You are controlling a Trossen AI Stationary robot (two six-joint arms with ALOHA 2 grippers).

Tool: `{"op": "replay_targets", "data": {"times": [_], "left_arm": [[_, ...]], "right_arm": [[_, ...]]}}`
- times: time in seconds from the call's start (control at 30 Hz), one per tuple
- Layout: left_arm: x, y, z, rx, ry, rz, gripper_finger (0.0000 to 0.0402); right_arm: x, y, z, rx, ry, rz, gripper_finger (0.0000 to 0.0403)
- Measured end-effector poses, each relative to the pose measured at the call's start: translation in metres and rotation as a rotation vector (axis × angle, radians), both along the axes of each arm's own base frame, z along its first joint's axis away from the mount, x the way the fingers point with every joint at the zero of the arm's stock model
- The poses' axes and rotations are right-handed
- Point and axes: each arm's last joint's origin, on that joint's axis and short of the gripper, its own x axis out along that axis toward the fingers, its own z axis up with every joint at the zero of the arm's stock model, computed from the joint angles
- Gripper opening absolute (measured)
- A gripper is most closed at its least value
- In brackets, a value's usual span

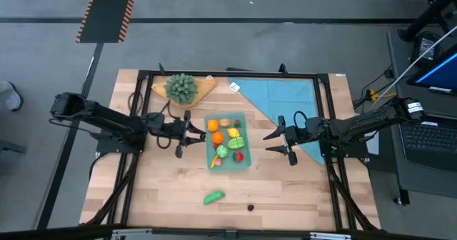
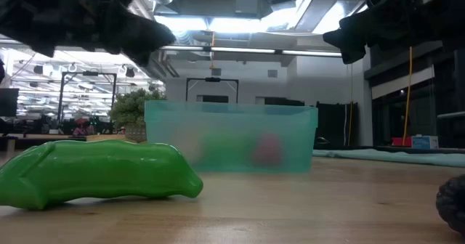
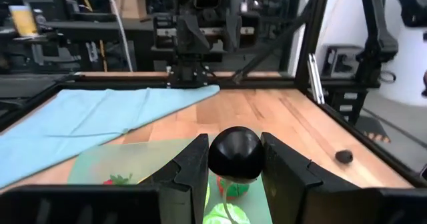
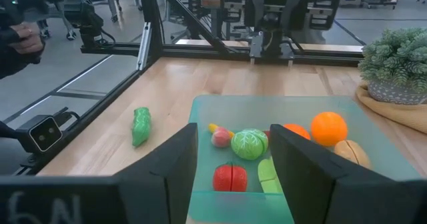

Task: Pick and placing Produce into tupperware
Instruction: Put the cherry into the bin

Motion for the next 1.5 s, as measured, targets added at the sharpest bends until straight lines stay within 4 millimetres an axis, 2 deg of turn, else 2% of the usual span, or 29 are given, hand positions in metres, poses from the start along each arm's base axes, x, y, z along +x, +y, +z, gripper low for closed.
{"op": "replay_targets", "data": {"times": [0.33,0.6,0.77,1.13,1.5], "left_arm": [[0.043,0.019,-0.001,0.029,0.069,-0.027,0.0105],[0.056,0.033,0.006,-0.010,0.099,-0.017,0.0105],[0.065,0.038,0.008,-0.069,0.272,0.006,0.0105],[0.082,0.041,0.032,-0.082,0.569,0.007,0.0105],[0.110,0.046,0.032,-0.080,0.825,-0.005,0.0105]], "right_arm": [[0.000,0.000,-0.001,0.001,0.007,0.000,0.0188],[0.000,0.000,-0.002,0.000,0.023,-0.001,0.0188],[-0.001,0.000,-0.003,-0.002,0.035,-0.001,0.0188],[-0.001,0.000,-0.004,0.001,0.046,-0.001,0.0188],[-0.001,0.000,-0.005,0.003,0.055,-0.002,0.0188]]}}
